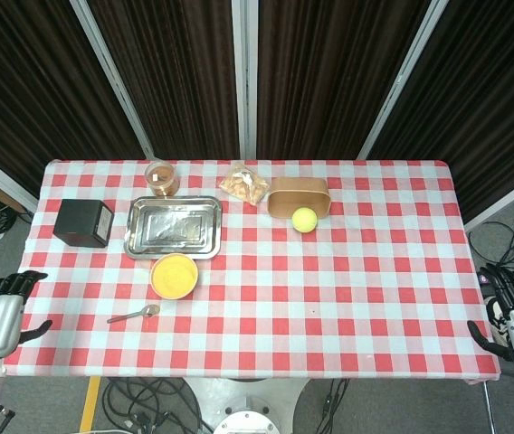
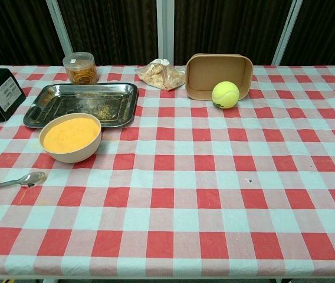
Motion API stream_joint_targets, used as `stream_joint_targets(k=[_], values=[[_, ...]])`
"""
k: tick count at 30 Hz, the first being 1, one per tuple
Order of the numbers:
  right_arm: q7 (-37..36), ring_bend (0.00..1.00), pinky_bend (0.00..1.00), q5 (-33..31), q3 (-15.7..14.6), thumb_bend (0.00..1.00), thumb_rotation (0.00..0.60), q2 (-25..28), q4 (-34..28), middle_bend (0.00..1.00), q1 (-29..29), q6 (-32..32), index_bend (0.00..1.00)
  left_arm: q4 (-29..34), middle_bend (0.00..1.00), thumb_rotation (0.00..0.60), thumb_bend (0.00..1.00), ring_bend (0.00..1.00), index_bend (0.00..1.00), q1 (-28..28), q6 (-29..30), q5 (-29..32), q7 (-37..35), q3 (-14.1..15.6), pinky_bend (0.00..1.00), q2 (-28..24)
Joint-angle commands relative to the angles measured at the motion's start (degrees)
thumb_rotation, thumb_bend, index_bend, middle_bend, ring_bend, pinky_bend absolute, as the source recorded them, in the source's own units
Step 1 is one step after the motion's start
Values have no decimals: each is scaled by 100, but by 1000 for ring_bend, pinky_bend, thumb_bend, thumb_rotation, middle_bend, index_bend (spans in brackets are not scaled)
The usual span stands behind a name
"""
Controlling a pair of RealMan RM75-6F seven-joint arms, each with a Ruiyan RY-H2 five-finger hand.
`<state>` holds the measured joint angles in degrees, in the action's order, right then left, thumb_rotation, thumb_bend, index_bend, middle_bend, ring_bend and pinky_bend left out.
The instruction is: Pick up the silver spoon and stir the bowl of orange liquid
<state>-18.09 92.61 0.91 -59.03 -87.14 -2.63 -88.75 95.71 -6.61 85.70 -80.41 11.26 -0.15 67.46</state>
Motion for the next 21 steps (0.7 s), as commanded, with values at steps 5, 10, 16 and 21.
stream_joint_targets(k=[5, 10, 16, 21], values=[[15, 0, 0, -12, 31, 269, 600, 44, -17, 53, -30, 8, 0, 42, 655, 600, 137, 611, 472, -602, -902, 117, 205, -240, 622, 272], [12, 0, 0, -83, 49, 271, 600, 45, -25, 53, -67, 99, 0, -25, 802, 600, 154, 799, 511, -1048, -1775, 521, 433, -313, 858, 605], [-5, 0, 0, -163, 66, 272, 600, 32, 12, 53, -97, 189, 0, -56, 890, 600, 159, 879, 524, -1428, -2589, 1237, 923, -317, 915, 864], [-24, 0, 0, -218, 77, 271, 600, 18, 45, 53, -125, 265, 0, -180, 931, 600, 189, 916, 527, -1635, -2913, 1768, 1233, -316, 922, 1114]])
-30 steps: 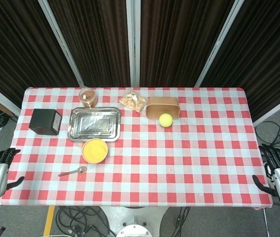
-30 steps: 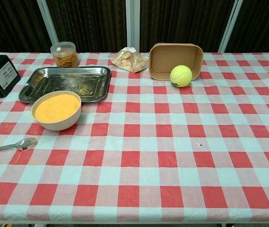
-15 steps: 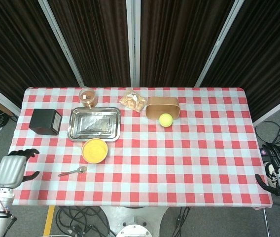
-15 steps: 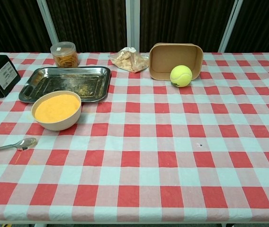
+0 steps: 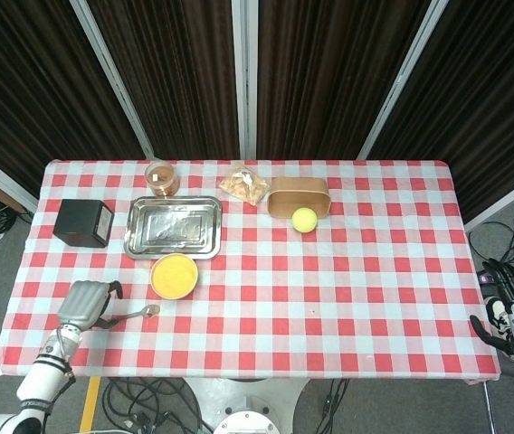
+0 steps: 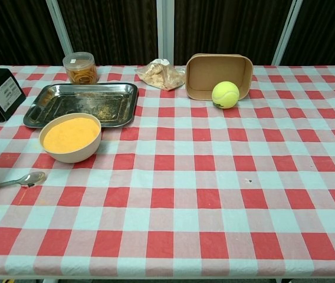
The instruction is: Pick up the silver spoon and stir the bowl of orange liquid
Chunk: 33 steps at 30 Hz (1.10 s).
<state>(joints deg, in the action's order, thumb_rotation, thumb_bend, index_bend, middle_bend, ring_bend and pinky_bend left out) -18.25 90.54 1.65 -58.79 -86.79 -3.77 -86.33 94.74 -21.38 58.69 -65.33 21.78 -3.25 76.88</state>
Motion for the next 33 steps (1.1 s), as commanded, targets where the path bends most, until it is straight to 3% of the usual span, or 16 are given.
stream_joint_targets(k=[1, 13, 21, 33], values=[[-14, 0, 0, -16, 4, 271, 600, -11, 16, 53, -20, 38, 0, -90, 934, 600, 193, 920, 527, -193, -276, 338, 220, 8, 923, 201], [-2, 0, 0, -56, 15, 270, 600, -10, 22, 53, -72, 134, 0, -198, 947, 600, 263, 931, 537, -439, -328, 1236, 707, 92, 931, 453], [19, 0, 0, -74, 18, 269, 600, -12, 8, 54, -91, 169, 0, -177, 952, 600, 335, 934, 558, -545, -358, 1412, 788, 169, 933, 452], [51, 0, 0, -99, 12, 273, 600, 1, -19, 53, -87, 184, 0, -166, 953, 600, 341, 934, 590, -649, -376, 1399, 719, 295, 933, 448]])
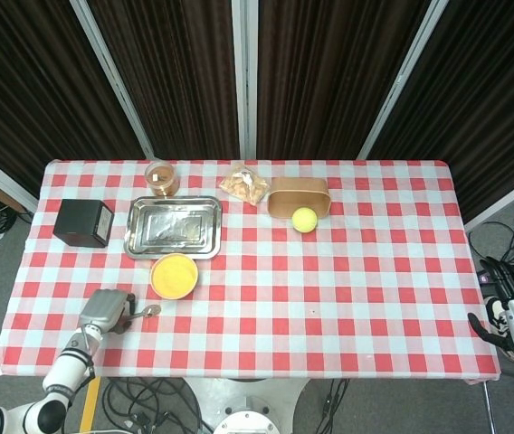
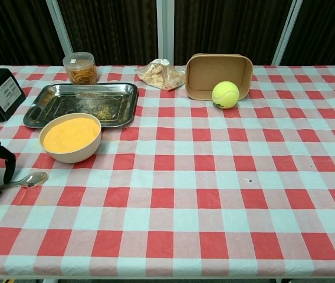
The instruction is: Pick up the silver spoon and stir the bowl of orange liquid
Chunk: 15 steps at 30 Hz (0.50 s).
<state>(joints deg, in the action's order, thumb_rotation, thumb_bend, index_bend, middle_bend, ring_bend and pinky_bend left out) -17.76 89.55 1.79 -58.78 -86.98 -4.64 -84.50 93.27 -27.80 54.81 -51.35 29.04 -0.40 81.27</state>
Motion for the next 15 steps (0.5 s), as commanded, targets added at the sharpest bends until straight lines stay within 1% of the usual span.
stream_joint_targets(k=[1, 10, 15], values=[[4, 0, 0, -3, -2, 273, 600, -1, -1, 53, 1, 3, 0, -29, 953, 600, 343, 934, 598, -10, 14, 6, -16, 14, 934, 9], [10, 0, 0, 16, -5, 271, 600, 15, -23, 54, 14, -33, 0, 10, 964, 600, 386, 941, 638, -9, 85, -182, -171, 79, 940, -68], [-6, 0, 0, 53, -13, 270, 600, 32, -24, 54, 35, -90, 0, 250, 967, 600, 394, 943, 641, -1, 192, -383, -205, 118, 944, -340]])
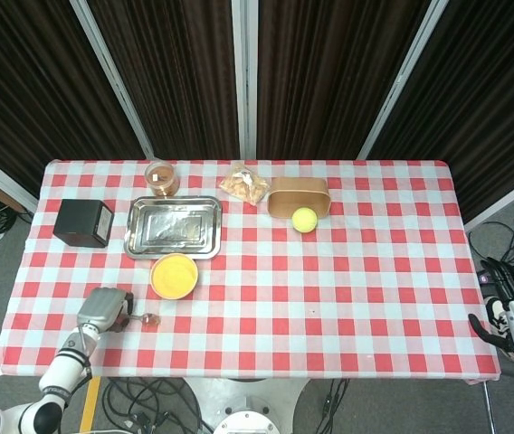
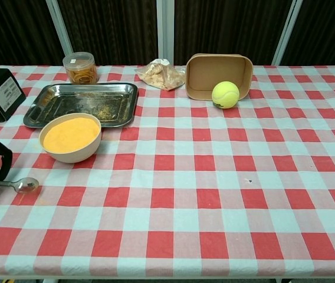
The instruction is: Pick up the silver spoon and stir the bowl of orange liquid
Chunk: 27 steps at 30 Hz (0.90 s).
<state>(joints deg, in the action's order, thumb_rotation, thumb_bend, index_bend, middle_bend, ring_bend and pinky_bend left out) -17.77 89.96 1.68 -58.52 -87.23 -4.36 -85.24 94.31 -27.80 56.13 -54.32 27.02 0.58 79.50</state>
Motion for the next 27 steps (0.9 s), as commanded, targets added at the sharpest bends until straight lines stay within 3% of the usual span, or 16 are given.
stream_joint_targets(k=[1, 8, 13, 18, 27], values=[[-8, 0, 0, 19, -3, 271, 600, 10, 1, 53, 12, -31, 0, 214, 967, 600, 396, 943, 640, -6, 93, -125, 11, 18, 944, -245], [-69, 0, 0, 47, 0, 270, 600, 14, 53, 53, 63, -148, 0, 831, 967, 600, 409, 944, 640, -177, 504, -466, 325, -219, 943, -969], [-106, 0, 0, 72, 14, 272, 600, 17, 83, 53, 72, -206, 0, 1006, 968, 600, 413, 944, 640, -593, 259, -212, 676, -495, 943, -1130], [-164, 0, 0, 86, 4, 272, 600, 9, 124, 54, 66, -193, 0, 892, 968, 600, 414, 944, 640, -1106, -67, 451, 1068, -710, 943, -855], [-248, 0, 0, 33, 25, 271, 600, -5, 201, 54, 74, -191, 0, 369, 968, 600, 412, 944, 636, -1748, -96, 1379, 1813, -632, 943, -113]])
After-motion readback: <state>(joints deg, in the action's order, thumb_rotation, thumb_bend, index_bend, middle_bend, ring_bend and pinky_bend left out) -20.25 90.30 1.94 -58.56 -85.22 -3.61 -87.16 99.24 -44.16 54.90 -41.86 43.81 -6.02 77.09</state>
